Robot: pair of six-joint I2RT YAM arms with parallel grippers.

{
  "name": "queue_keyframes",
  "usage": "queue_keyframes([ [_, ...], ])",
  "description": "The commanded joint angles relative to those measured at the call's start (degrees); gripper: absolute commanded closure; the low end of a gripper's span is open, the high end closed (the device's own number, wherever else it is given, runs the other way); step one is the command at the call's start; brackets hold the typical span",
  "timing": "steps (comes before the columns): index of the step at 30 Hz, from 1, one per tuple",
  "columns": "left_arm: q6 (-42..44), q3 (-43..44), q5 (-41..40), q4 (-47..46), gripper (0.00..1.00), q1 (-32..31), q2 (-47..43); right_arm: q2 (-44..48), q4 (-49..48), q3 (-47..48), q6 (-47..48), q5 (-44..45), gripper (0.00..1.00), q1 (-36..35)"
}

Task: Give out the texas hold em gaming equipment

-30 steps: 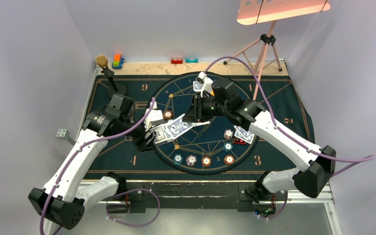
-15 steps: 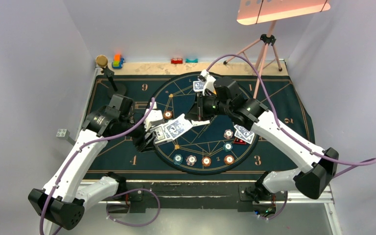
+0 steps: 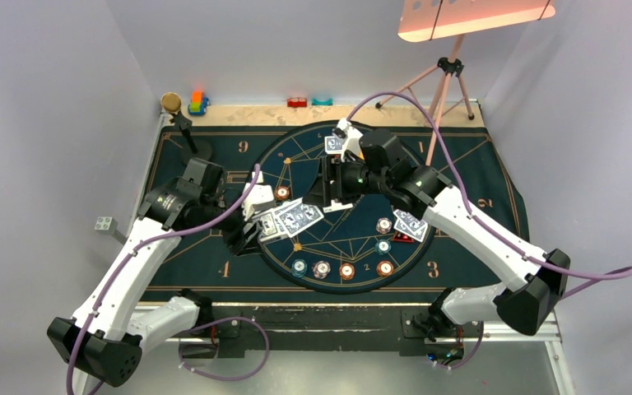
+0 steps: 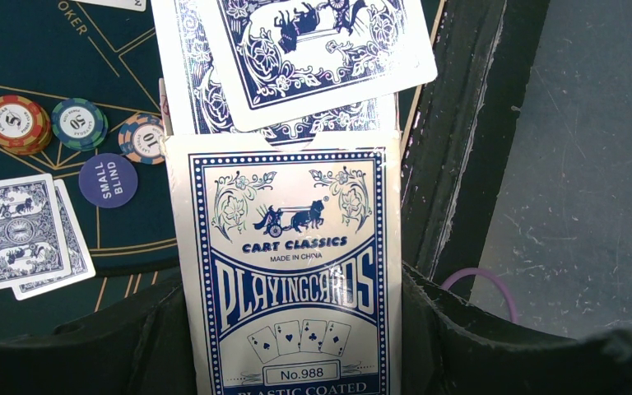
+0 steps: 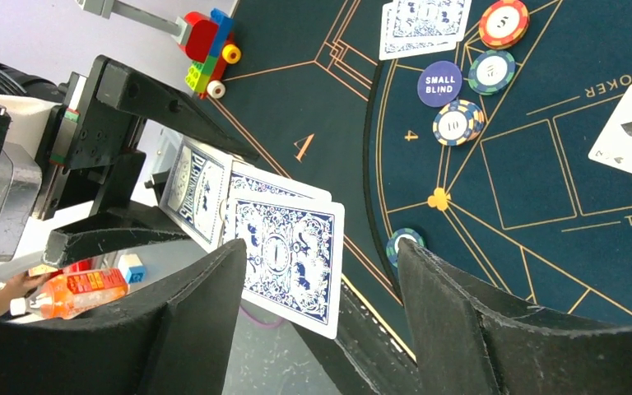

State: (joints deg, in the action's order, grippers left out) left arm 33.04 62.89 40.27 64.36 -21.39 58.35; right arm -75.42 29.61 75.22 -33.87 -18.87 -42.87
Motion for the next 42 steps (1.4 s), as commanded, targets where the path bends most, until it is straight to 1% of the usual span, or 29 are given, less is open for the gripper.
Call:
queue_keyframes([
  [1, -0.1, 1.3, 1.7, -1.3, 1.0, 0.3, -1.2, -0.4, -0.1, 0.9, 0.6, -0.9, 0.27, -1.0],
  [8, -0.6, 1.6, 2.1, -1.5, 1.0, 0.3, -0.8, -2.2, -1.6, -0.6, -0.2, -1.2, 0.23, -4.4],
  [15, -0.9, 1.9, 2.3, -1.6, 1.0, 0.3, -0.4, -3.2, -2.0, -1.5, -1.2, -1.2, 0.23, -4.8],
  [22, -1.2, 1.8, 1.7, -2.4, 1.0, 0.3, -0.2, -2.0, -0.8, -3.0, -1.2, -1.5, 0.24, -4.8],
  [32, -1.4, 2.1, 2.1, -2.8, 1.0, 1.0, 0.7, -0.3, -1.0, -3.9, -2.4, -0.1, 0.32, -4.7],
  [42, -1.2, 2.1, 2.6, -2.7, 1.0, 1.7, 0.6, 1.1, 0.2, -3.6, -2.4, 0.6, 0.34, -4.6],
])
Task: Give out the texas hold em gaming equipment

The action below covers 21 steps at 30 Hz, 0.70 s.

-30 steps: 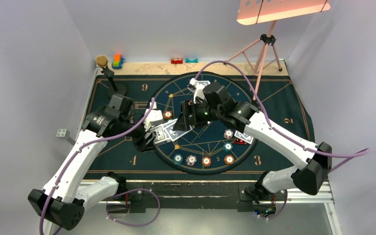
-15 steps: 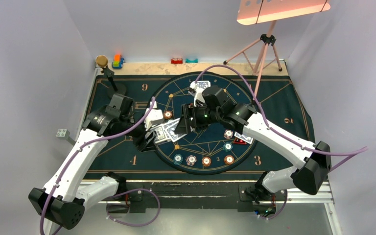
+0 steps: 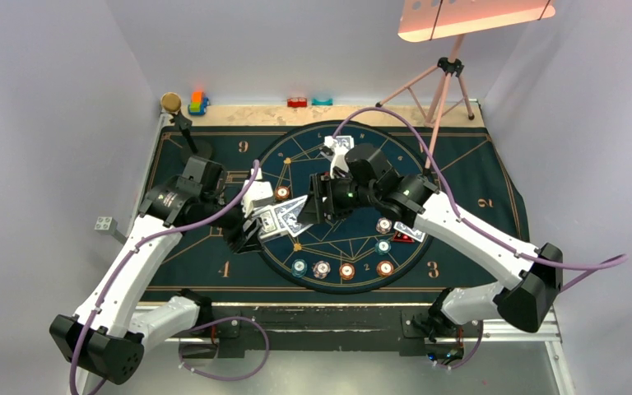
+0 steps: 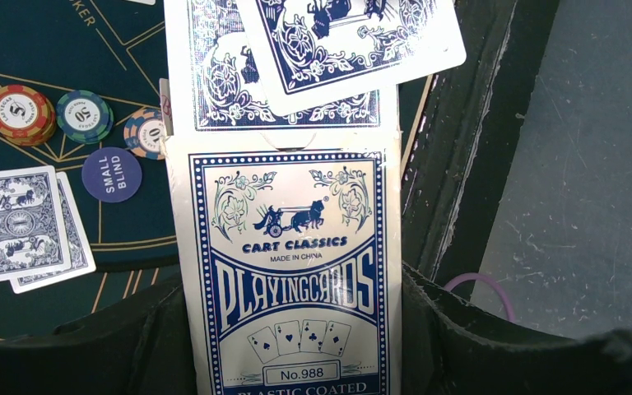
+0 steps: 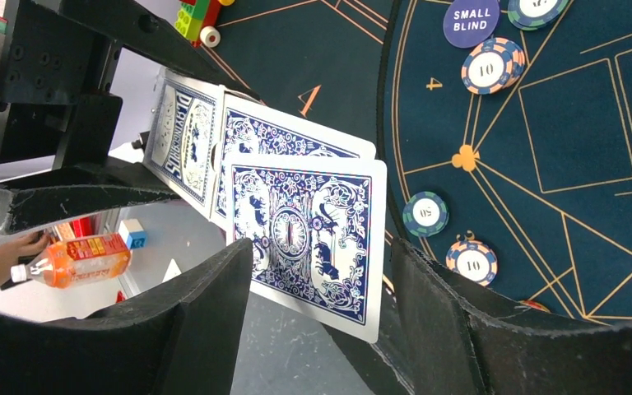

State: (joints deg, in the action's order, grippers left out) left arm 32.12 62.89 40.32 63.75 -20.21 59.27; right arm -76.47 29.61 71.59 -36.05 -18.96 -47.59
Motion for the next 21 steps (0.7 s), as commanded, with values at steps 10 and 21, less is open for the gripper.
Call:
queue_keyframes([
  [10, 0.2, 2.1, 2.7, -1.6, 1.0, 1.2, -0.5, 1.5, 4.0, 1.2, 1.7, 2.0, 0.41, 0.1],
  [21, 0.1, 2.6, 3.0, -1.6, 1.0, 1.2, -0.2, 2.6, 5.5, 3.4, 2.3, 5.2, 0.55, 0.5],
])
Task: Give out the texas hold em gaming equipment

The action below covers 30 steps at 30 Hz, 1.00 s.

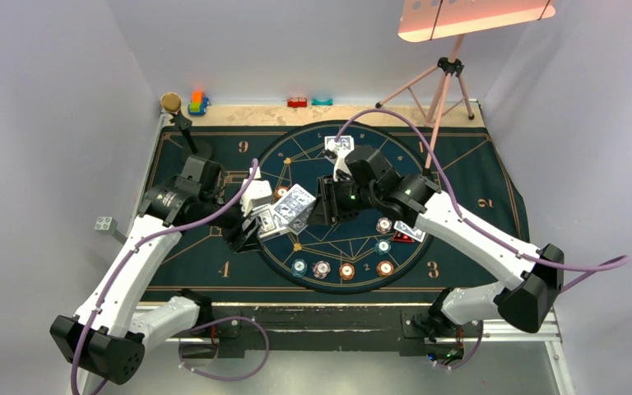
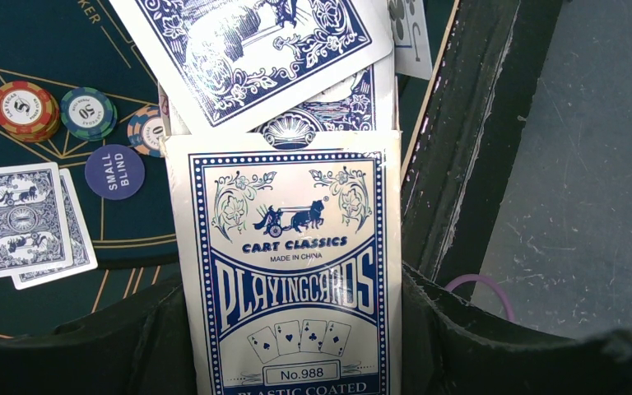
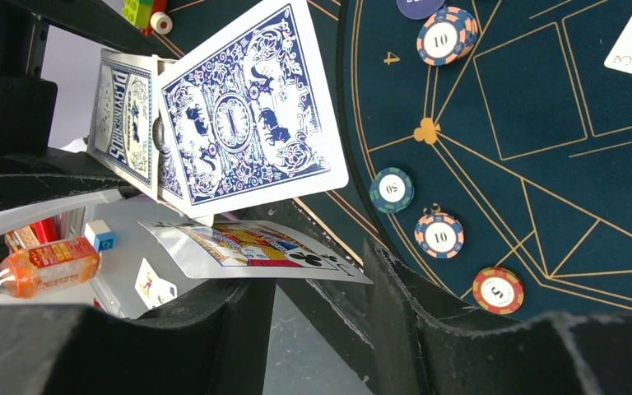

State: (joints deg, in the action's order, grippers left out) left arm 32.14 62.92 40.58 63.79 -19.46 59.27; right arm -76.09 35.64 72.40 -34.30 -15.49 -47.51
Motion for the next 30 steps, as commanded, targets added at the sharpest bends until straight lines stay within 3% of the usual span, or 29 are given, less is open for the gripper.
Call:
queue_keyframes([
  [1, 0.2, 2.5, 2.7, -1.6, 1.0, 0.5, -0.2, 2.3, -1.0, 2.4, 0.4, 1.4, 0.55, 0.5],
  [21, 0.4, 2.5, 3.1, -1.0, 1.0, 0.5, -0.6, 3.3, -7.6, 1.6, -1.9, -3.4, 0.59, 0.7],
  [26, 0.5, 2.3, 3.4, -0.7, 1.0, 0.5, -1.0, 3.1, -5.3, 3.7, -0.4, -1.3, 0.33, 1.8],
  [30, 0.5, 2.3, 3.1, -0.4, 1.0, 0.5, -1.5, 3.1, -6.7, 3.9, -0.8, -3.4, 0.26, 3.1],
])
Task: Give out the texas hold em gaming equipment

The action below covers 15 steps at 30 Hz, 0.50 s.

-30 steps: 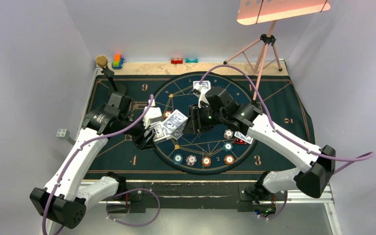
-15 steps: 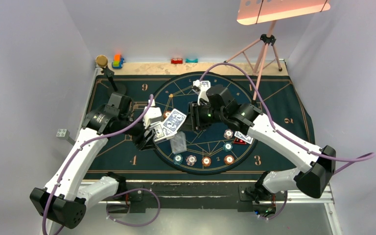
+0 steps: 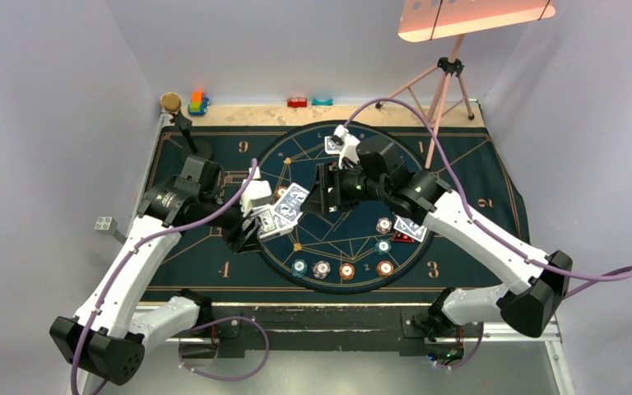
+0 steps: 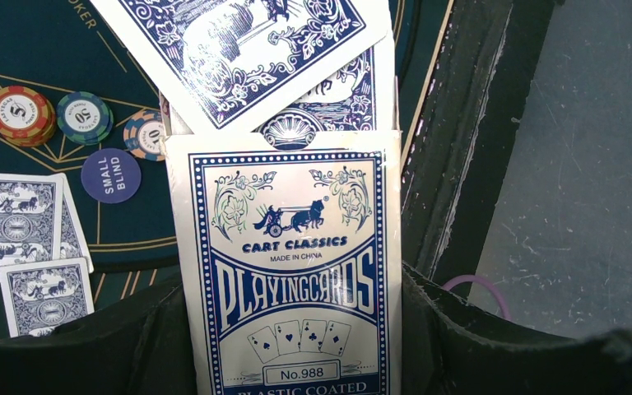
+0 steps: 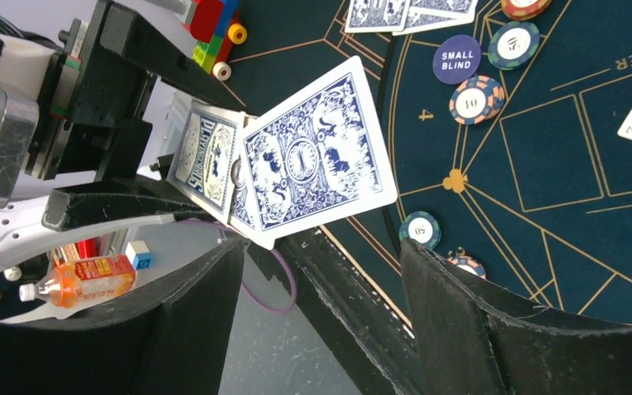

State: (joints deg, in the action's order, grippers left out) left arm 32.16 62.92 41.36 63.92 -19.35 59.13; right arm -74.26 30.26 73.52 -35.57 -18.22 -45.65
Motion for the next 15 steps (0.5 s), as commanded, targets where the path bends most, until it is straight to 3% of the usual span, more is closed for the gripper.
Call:
queue_keyframes([
  [1, 0.4, 2.2, 2.3, -0.5, 1.0, 0.4, -1.5, 1.3, -2.1, 2.4, -0.1, -1.1, 0.25, 1.5],
  [7, 0.1, 2.0, 2.6, -0.9, 1.0, 0.4, -1.4, 0.0, -7.8, 0.8, -2.7, -4.4, 0.24, 2.2],
  [15, 0.3, 2.0, 2.6, -0.8, 1.0, 0.4, -1.4, -4.5, -8.5, 1.0, -2.1, -4.1, 0.24, 2.2],
])
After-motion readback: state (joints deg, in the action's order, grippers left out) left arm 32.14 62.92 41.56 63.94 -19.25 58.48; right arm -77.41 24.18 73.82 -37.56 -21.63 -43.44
